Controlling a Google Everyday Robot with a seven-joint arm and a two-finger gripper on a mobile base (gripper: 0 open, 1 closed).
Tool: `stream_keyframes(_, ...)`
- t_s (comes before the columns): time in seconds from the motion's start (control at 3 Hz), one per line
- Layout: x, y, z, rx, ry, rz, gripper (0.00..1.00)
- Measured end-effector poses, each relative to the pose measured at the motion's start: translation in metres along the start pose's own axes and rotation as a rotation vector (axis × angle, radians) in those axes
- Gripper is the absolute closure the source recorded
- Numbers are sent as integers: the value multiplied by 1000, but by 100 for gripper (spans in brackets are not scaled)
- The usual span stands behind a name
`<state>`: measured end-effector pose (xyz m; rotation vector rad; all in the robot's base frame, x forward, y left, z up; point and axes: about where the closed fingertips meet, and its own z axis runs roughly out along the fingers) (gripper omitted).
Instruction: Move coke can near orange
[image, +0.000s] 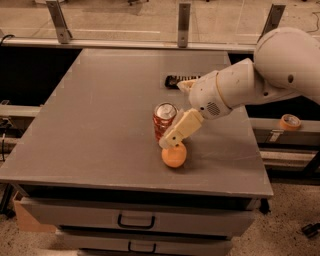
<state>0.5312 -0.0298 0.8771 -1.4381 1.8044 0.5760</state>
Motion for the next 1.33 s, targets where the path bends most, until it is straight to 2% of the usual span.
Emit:
stream_keyframes(0.33,-3,-21,-20,47,-66,6,0)
stream_keyframes(0.67,0,-56,-72,168,-144,9,0)
stream_keyframes(1.0,4,-91,-157,385,-166,-16,0)
stream_keyframes(1.33,3,-96,-170,417,-171,-18,0)
